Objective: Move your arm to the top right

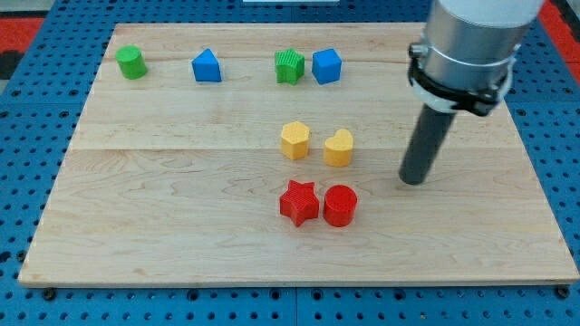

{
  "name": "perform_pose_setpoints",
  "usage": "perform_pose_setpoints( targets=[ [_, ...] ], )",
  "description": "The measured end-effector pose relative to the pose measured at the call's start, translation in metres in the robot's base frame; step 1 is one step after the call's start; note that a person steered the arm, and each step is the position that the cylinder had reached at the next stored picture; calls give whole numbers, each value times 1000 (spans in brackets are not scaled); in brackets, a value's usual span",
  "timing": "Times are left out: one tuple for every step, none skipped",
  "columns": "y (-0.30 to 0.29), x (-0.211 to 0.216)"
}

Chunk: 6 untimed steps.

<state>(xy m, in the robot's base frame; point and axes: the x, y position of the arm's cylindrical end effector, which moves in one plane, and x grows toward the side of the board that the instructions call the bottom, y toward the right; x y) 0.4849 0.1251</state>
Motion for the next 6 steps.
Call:
perform_pose_setpoints(
  targets=[
    [-58, -16],
    [-102, -26],
    [-81, -13],
    [23, -37],
    [63, -127],
    [36, -204]
  ],
)
